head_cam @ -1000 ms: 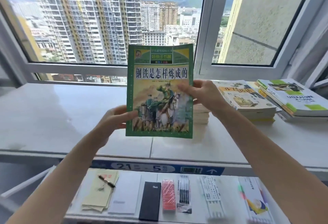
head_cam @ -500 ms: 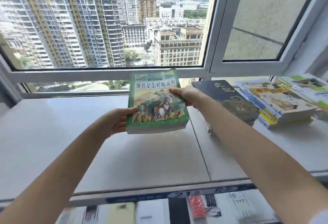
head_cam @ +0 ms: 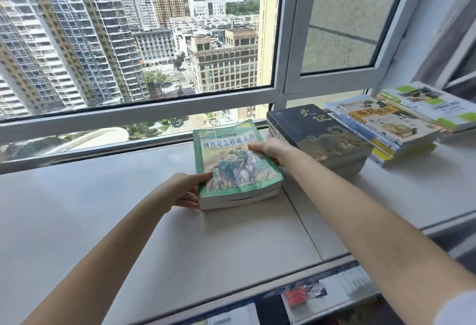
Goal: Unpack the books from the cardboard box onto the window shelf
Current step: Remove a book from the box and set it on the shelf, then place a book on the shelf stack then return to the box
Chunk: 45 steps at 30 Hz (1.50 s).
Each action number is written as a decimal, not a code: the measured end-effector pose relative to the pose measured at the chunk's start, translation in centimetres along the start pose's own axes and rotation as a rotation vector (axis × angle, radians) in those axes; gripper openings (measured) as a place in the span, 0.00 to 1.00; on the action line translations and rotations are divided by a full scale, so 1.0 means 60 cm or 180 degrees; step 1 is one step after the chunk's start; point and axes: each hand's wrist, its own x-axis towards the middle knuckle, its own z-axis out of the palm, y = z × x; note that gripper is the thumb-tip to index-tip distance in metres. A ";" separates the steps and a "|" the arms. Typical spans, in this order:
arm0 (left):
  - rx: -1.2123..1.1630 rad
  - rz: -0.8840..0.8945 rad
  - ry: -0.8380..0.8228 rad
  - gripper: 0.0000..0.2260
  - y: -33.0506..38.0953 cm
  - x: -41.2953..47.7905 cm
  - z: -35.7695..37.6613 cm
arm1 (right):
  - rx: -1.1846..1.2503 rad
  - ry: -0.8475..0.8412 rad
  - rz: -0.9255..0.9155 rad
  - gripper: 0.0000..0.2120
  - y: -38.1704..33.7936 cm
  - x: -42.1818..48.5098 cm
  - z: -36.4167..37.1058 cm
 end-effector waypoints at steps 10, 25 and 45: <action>0.3374 0.1216 0.1440 0.36 0.069 -0.092 0.030 | -0.1671 0.0516 -0.0993 0.33 -0.098 -0.107 -0.048; 0.3551 0.3456 -0.0064 0.33 0.169 -0.319 0.639 | -0.2535 0.1098 -0.0498 0.30 0.264 -0.451 -0.567; 0.4017 0.4516 -0.2809 0.29 0.076 -0.423 1.603 | -0.1102 0.1898 0.1765 0.37 1.175 -0.839 -1.040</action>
